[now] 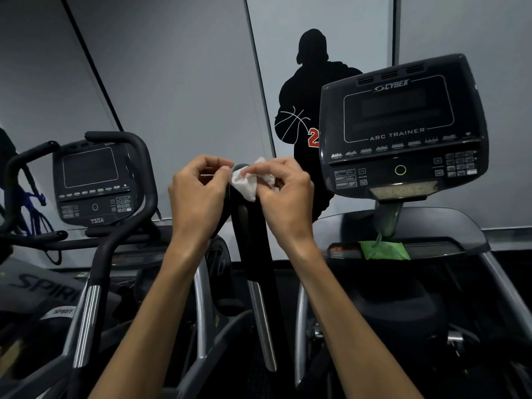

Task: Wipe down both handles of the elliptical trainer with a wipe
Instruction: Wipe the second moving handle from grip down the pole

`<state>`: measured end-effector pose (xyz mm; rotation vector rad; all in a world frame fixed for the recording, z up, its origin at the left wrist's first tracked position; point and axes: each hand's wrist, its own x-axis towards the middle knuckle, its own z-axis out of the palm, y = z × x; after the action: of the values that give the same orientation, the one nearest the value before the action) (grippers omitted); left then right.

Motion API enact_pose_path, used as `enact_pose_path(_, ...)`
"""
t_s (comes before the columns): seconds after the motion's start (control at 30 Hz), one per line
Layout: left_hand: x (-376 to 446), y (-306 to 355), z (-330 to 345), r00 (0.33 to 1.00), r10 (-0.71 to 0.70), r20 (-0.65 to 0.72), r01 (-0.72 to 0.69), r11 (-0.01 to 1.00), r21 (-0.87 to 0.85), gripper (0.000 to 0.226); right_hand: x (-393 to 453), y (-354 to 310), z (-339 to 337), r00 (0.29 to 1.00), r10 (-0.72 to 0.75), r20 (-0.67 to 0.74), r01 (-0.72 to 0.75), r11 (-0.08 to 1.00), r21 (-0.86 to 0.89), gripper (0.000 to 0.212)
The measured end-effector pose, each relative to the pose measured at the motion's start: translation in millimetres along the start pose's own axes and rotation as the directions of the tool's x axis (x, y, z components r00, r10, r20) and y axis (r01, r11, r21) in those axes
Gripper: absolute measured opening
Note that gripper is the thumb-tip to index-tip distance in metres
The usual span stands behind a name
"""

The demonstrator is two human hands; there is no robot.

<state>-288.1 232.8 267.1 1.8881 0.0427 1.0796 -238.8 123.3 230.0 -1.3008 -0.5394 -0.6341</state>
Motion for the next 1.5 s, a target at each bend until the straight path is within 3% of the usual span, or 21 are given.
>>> enact_pose_path(0.1, -3.6, 1.2, -3.8, 0.998, 0.053, 0.030, -0.054, 0.998, 0.018, 0.011, -25.4, 9.2, -18.4, 0.993, -0.040, 0.109, 0.038, 0.999, 0.026, 0.023)
enact_pose_path(0.27, -3.3, 4.2, -3.7, 0.996, 0.085, 0.037, -0.087, 0.996, 0.036, 0.011, -7.8, 6.8, -11.6, 0.951, 0.274, 0.144, -0.309, 0.875, 0.373, 0.031)
enact_pose_path(0.37, -4.6, 6.8, -2.0, 0.994, 0.103, 0.041, -0.105, 0.993, 0.048, 0.011, -7.5, 4.3, -6.9, 0.946, 0.303, 0.115, -0.323, 0.863, 0.388, 0.024)
enact_pose_path(0.43, -6.3, 5.9, -3.3, 0.992, 0.117, 0.049, -0.119, 0.991, 0.054, 0.012, -24.3, 8.3, -17.3, 0.944, 0.284, 0.166, -0.328, 0.855, 0.402, 0.025)
enact_pose_path(0.53, -6.4, 5.0, -1.8, 0.992, 0.122, 0.046, -0.124, 0.991, 0.055, 0.011, -23.0, 12.6, -17.3, 0.892, 0.391, 0.227, -0.450, 0.722, 0.525, 0.032)
enact_pose_path(0.67, -7.1, 6.3, 1.4, 0.989, 0.138, 0.059, -0.143, 0.987, 0.075, 0.010, 4.2, 11.4, 1.2, 0.809, 0.561, 0.177, -0.551, 0.618, 0.561, 0.031)
enact_pose_path(0.83, -8.9, 5.7, 0.2, 0.971, 0.210, 0.116, -0.227, 0.961, 0.156, 0.012, -16.9, 15.3, -12.1, 0.803, 0.514, 0.302, -0.582, 0.566, 0.585, 0.029)
enact_pose_path(0.97, -7.8, 4.9, 3.7, 0.962, 0.248, 0.114, -0.268, 0.934, 0.235, 0.012, 14.7, 23.3, 11.4, 0.730, 0.656, 0.192, -0.612, 0.501, 0.612, 0.032)
enact_pose_path(1.03, -7.8, 4.7, 0.0, 0.947, 0.281, 0.157, -0.315, 0.908, 0.276, 0.011, 14.9, 28.2, 13.0, 0.708, 0.670, 0.222, -0.637, 0.471, 0.610, 0.034)
enact_pose_path(1.13, -5.2, 4.2, -5.2, 0.938, 0.288, 0.191, -0.334, 0.898, 0.286, 0.010, 3.9, 31.1, 6.0, 0.705, 0.630, 0.326, -0.673, 0.450, 0.587, 0.039)
enact_pose_path(1.33, -1.6, 3.4, -2.6, 0.949, 0.272, 0.158, -0.307, 0.910, 0.279, 0.017, 18.1, 46.3, 31.9, 0.651, 0.736, 0.185, -0.679, 0.457, 0.575, 0.036)
enact_pose_path(1.5, -4.4, 3.3, -8.4, 0.945, 0.272, 0.185, -0.312, 0.918, 0.246, 0.019, 20.1, 47.9, 26.6, 0.607, 0.732, 0.311, -0.759, 0.415, 0.502, 0.030)
